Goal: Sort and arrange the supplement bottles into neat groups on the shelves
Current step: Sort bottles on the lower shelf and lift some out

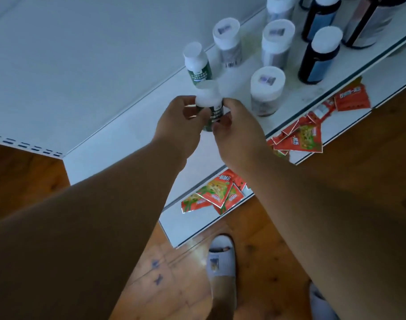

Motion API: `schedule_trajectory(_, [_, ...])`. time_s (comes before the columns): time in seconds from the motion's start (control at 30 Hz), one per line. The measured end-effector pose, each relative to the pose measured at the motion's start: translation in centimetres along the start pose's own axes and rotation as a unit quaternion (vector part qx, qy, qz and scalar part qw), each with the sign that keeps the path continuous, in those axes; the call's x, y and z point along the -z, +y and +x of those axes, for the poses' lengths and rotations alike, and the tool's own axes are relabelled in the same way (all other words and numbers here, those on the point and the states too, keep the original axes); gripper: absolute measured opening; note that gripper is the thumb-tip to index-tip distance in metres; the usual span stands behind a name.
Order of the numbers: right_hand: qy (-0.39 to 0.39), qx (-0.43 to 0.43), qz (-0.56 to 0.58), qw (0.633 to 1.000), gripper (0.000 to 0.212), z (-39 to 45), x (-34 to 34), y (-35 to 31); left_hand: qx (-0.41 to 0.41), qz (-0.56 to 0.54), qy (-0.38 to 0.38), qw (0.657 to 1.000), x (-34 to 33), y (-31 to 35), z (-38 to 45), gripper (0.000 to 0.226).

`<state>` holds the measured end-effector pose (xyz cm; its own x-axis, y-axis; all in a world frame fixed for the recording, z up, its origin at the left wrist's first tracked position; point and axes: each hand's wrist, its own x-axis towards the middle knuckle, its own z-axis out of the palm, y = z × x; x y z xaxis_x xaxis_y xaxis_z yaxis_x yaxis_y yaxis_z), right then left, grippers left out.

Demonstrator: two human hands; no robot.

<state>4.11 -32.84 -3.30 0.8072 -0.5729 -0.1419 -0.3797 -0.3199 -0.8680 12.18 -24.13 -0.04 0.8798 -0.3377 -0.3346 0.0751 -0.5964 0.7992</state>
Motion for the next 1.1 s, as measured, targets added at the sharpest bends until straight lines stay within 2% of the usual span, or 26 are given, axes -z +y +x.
schedule_trajectory(0.13, [-0.017, -0.011, 0.047, 0.999, 0.033, -5.4, 3.5, -3.0, 0.046, -0.089, 0.015, 0.995, 1.8, 1.1, -6.6, 0.014])
schedule_trajectory(0.23, [-0.036, -0.017, 0.090, 0.995, 0.028, -11.1, 8.2, -7.1, 0.050, -0.085, 0.014, 0.995, 3.9, 5.3, -14.3, 0.014])
schedule_trajectory(0.33, [-0.089, -0.025, 0.109, 0.990, 0.040, -16.8, 14.1, -12.8, 0.045, -0.060, -0.001, 0.997, 6.9, 10.9, -22.8, 0.032])
schedule_trajectory(0.47, [-0.151, 0.041, 0.088, 0.984, 0.067, -22.2, 22.0, -20.4, 0.028, -0.203, -0.067, 0.976, 10.7, 17.2, -31.9, 0.025])
schedule_trajectory(0.57, [-0.186, 0.097, 0.069, 0.975, 0.059, -24.5, 26.8, -25.3, -0.010, -0.292, -0.091, 0.952, 13.1, 20.3, -36.3, 0.045])
schedule_trajectory(0.67, [-0.219, 0.139, 0.054, 0.964, 0.054, -25.3, 29.4, -29.7, -0.054, -0.289, -0.052, 0.954, 15.6, 23.0, -38.8, 0.040])
schedule_trajectory(0.8, [-0.227, 0.188, 0.070, 0.953, 0.054, -24.6, 27.9, -35.2, -0.081, -0.308, 0.037, 0.947, 20.5, 24.7, -39.6, 0.018])
schedule_trajectory(0.97, [-0.247, 0.217, 0.042, 0.944, 0.065, -22.1, 21.5, -41.2, -0.090, -0.283, 0.106, 0.949, 27.6, 23.8, -37.5, 0.018])
schedule_trajectory(1.1, [-0.193, 0.209, -0.015, 0.959, 0.060, -18.4, 15.0, -44.7, -0.071, -0.239, 0.173, 0.953, 32.3, 22.3, -32.6, 0.019])
